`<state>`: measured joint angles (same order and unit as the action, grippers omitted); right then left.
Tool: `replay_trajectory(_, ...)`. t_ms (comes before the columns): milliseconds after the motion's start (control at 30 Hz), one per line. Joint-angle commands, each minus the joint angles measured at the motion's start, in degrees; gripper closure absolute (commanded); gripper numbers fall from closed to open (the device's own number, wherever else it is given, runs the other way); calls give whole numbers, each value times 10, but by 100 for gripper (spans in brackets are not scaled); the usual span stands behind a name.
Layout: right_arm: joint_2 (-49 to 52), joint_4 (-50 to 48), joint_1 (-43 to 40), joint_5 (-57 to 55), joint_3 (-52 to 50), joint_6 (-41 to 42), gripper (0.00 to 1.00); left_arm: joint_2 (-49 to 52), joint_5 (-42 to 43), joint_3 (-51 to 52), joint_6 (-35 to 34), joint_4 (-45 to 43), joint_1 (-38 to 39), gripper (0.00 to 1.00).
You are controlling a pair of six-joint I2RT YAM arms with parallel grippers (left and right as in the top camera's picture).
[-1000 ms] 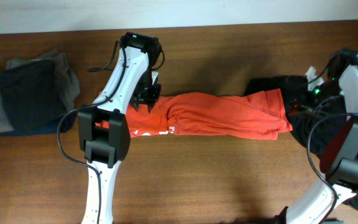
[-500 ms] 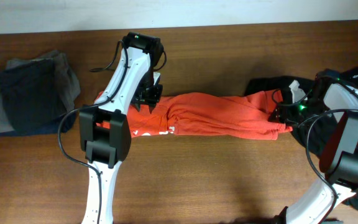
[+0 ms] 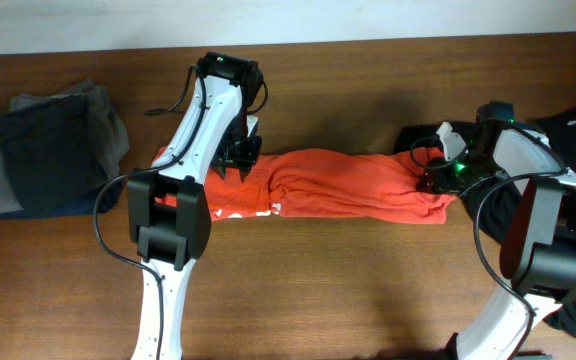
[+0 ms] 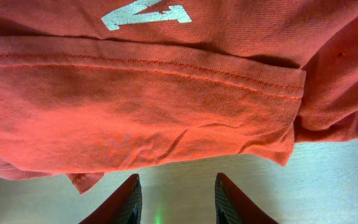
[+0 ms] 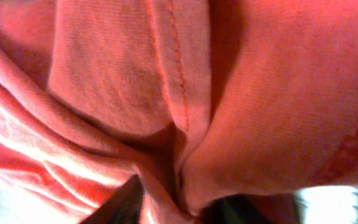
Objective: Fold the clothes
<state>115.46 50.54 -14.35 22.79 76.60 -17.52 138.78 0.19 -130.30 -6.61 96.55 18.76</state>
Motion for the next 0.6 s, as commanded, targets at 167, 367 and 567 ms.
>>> replay_trajectory(167,3,0,0,-25,-4,0,78,1,5,-8,9,2,-3,61)
replay_trajectory(367,2,3,-1,-42,-3,21,96,0,4,-8,16,2,-5,63)
replay_trajectory(567,-17,44,-31,-166,38,126,96,-13,4,-8,16,2,-30,63)
